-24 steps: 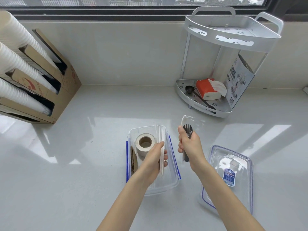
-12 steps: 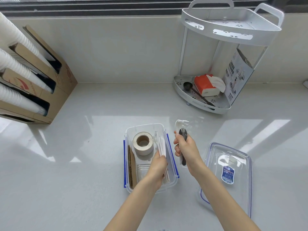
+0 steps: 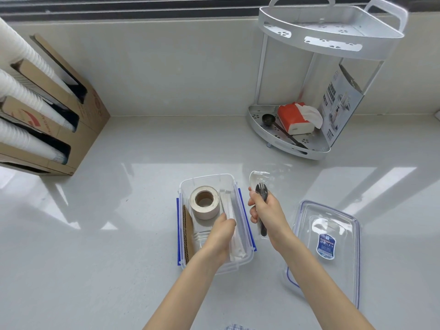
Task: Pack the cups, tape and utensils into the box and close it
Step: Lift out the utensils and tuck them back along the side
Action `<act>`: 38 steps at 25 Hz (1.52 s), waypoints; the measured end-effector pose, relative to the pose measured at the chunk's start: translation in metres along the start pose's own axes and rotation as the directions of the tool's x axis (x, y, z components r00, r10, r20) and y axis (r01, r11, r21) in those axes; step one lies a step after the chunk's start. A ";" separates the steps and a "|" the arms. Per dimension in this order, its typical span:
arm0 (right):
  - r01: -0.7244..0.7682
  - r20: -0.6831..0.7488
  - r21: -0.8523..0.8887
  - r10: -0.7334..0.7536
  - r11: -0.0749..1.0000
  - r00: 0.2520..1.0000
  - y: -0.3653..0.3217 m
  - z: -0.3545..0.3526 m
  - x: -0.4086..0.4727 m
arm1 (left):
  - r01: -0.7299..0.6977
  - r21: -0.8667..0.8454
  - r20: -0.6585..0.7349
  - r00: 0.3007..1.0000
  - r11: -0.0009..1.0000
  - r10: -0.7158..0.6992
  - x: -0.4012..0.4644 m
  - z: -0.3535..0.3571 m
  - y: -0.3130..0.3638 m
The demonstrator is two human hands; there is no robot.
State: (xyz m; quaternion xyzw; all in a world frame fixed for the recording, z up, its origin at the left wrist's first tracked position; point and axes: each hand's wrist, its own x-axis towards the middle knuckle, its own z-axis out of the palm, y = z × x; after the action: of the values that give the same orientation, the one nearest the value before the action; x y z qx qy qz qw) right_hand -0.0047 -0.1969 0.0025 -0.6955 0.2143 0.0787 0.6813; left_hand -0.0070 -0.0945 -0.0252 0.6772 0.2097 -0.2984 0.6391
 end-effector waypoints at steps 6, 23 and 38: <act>-0.007 0.000 0.001 0.007 1.000 1.000 0.002 0.000 -0.001 | 0.044 -0.048 -0.002 0.999 0.998 -0.044 -0.007 -0.002 0.008; -0.025 0.008 -0.062 0.026 0.998 1.000 0.001 0.002 0.001 | -0.239 0.866 -0.111 0.765 0.440 0.634 -0.006 -0.044 0.018; -0.052 0.039 -0.135 0.058 0.990 0.998 0.004 0.004 -0.004 | -0.097 0.966 -0.093 0.734 0.240 0.672 0.003 -0.071 0.008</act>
State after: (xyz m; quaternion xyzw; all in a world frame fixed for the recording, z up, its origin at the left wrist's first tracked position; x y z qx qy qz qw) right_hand -0.0087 -0.1926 0.0005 -0.7316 0.2128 0.1266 0.6352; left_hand 0.0104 -0.0248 -0.0203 0.9925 -0.0218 -0.0004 0.1200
